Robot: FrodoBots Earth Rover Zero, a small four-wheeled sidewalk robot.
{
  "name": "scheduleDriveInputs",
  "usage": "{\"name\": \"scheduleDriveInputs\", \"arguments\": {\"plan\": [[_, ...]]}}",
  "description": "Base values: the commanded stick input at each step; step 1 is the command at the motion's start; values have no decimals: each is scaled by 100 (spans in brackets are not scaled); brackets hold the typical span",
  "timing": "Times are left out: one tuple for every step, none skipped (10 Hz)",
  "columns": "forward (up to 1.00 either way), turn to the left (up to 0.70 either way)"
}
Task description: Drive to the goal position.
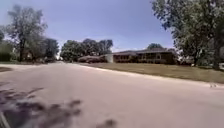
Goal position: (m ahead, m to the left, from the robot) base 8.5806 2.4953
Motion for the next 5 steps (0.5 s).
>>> {"name": "scheduleDriveInputs", "arguments": {"plan": [[70, 0], [70, 0], [70, 0], [70, 0], [70, 0]]}}
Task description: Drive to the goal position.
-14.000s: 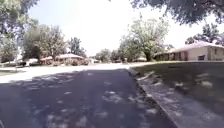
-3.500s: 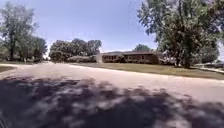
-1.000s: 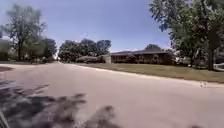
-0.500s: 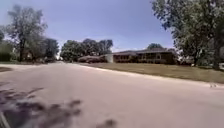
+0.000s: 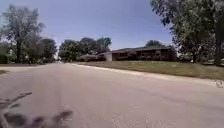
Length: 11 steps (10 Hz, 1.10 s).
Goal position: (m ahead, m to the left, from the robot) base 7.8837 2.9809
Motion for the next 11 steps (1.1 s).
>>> {"name": "scheduleDriveInputs", "arguments": {"plan": [[70, 0], [70, 0], [70, 0], [70, 0], [70, 0], [70, 0], [70, 0], [70, 0], [70, 0], [70, 0], [70, 0]]}}
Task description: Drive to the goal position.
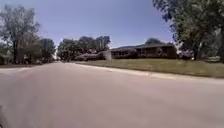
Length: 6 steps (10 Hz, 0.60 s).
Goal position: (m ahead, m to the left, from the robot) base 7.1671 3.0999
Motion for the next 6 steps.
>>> {"name": "scheduleDriveInputs", "arguments": {"plan": [[70, 0], [70, 0], [70, 0], [70, 0], [70, 0], [70, 0]]}}
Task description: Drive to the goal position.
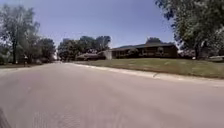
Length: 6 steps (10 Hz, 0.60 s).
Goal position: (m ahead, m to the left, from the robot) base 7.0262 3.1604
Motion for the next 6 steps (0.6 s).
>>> {"name": "scheduleDriveInputs", "arguments": {"plan": [[70, 0], [70, 0], [70, 0], [70, 0], [70, 0], [70, 0]]}}
